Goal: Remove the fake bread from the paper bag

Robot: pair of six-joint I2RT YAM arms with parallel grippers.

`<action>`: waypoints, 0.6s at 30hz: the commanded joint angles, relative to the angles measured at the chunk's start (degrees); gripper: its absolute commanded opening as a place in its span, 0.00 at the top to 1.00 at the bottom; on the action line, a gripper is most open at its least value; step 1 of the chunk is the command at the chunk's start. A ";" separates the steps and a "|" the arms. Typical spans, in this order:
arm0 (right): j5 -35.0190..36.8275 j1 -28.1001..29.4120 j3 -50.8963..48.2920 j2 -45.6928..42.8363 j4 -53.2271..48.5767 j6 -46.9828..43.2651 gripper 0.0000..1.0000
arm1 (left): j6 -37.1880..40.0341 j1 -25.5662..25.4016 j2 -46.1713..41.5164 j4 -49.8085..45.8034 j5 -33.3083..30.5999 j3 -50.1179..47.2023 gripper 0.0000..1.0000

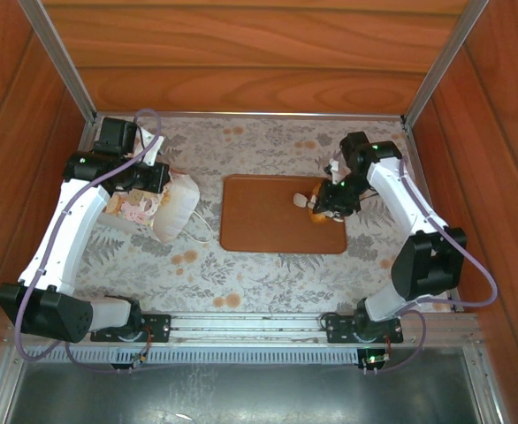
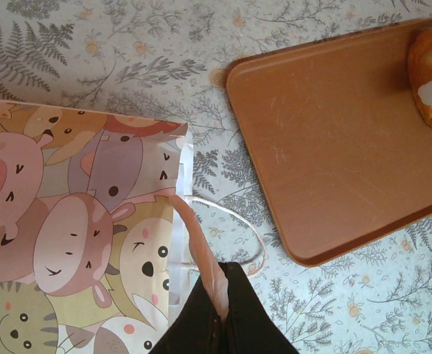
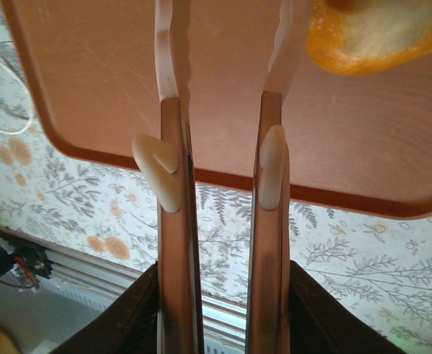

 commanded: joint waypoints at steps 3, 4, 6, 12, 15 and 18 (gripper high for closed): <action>-10.44 3.47 0.68 -5.61 6.52 2.23 0.63 | -0.59 -0.17 -0.65 0.72 -0.44 0.81 1.00; -12.09 4.38 0.42 -6.15 8.50 2.95 0.63 | -0.73 -0.18 -0.50 0.73 -0.37 0.93 1.00; -14.50 6.91 0.30 -6.57 11.69 4.47 0.62 | -0.80 -0.25 -0.07 0.71 0.30 1.20 1.00; -21.83 15.44 -2.51 -3.83 26.38 12.41 0.62 | -0.60 -0.17 0.16 0.68 -0.04 1.99 1.00; -24.61 19.25 -3.40 -0.44 33.95 16.53 0.62 | -0.36 -0.18 -0.10 0.71 -1.16 2.14 1.00; -26.29 22.29 -3.20 3.15 39.14 19.57 0.62 | -0.75 -0.20 -0.45 0.73 -1.24 2.17 1.00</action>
